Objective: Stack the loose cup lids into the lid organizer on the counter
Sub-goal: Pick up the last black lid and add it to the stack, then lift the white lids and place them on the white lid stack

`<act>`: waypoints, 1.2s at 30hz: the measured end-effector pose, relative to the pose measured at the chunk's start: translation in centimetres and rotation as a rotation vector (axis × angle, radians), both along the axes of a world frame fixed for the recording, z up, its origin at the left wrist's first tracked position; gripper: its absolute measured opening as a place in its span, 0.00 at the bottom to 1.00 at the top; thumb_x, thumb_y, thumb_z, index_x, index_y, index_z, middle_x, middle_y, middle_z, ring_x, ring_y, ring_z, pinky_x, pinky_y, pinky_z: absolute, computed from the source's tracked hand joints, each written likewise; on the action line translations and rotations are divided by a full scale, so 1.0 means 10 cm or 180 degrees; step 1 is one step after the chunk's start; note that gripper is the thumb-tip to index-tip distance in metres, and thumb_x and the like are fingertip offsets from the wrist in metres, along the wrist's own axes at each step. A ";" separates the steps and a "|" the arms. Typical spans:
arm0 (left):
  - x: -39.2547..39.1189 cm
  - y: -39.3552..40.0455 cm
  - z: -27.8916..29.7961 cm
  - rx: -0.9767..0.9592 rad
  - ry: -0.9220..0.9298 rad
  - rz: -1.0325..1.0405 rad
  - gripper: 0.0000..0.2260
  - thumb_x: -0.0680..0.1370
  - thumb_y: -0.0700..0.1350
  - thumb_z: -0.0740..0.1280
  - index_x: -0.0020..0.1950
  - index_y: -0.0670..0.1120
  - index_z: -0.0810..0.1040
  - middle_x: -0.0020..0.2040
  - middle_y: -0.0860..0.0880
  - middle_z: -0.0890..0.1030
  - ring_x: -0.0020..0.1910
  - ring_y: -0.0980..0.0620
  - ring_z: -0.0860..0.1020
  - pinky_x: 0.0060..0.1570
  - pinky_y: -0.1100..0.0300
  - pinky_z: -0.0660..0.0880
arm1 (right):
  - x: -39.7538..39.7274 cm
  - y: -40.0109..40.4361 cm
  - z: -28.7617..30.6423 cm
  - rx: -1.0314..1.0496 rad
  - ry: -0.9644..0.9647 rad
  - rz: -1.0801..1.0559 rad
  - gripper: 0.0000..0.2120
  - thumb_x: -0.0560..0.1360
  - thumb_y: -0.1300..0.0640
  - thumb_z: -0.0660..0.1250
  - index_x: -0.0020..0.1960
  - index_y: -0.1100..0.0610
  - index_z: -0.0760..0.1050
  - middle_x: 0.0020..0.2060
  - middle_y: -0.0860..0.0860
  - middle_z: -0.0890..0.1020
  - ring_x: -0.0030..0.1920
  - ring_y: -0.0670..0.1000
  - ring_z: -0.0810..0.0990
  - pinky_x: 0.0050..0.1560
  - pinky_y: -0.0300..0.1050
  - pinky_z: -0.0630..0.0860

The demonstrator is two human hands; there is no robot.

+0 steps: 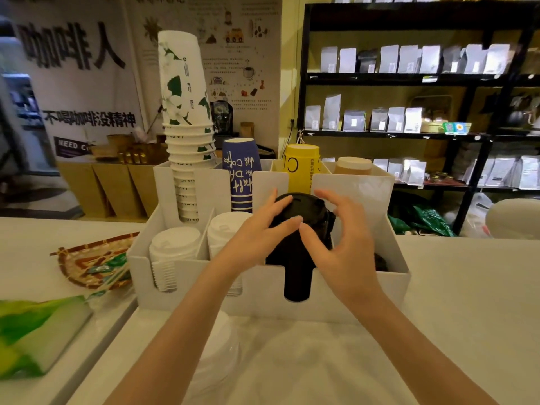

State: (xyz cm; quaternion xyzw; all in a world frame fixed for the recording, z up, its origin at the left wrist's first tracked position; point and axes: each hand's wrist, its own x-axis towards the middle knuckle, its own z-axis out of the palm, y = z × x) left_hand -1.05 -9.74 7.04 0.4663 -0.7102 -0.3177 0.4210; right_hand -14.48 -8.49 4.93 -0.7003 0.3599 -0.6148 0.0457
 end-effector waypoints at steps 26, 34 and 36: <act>1.15 1.27 -1.07 0.0570 -0.1663 0.0806 0.50 0.59 0.61 0.74 0.72 0.58 0.46 0.73 0.60 0.52 0.71 0.62 0.52 0.70 0.63 0.52 | 0.62 0.45 -1.02 0.2016 0.2097 0.1535 0.43 0.62 0.42 0.70 0.70 0.44 0.53 0.70 0.44 0.62 0.69 0.44 0.61 0.70 0.46 0.61; 1.16 1.26 -1.13 0.0427 -0.1535 0.0998 0.42 0.61 0.57 0.74 0.70 0.57 0.57 0.70 0.54 0.67 0.63 0.56 0.68 0.63 0.62 0.66 | 0.61 0.47 -1.03 0.2022 0.1915 0.1606 0.41 0.63 0.43 0.73 0.70 0.45 0.56 0.70 0.44 0.65 0.68 0.43 0.64 0.69 0.41 0.62; 1.15 1.27 -1.13 0.0359 -0.1392 0.0998 0.41 0.61 0.54 0.75 0.70 0.55 0.60 0.67 0.53 0.70 0.59 0.57 0.70 0.58 0.65 0.68 | 0.62 0.50 -1.01 0.2092 0.1741 0.1676 0.41 0.62 0.44 0.74 0.69 0.46 0.58 0.69 0.45 0.67 0.67 0.45 0.66 0.69 0.46 0.65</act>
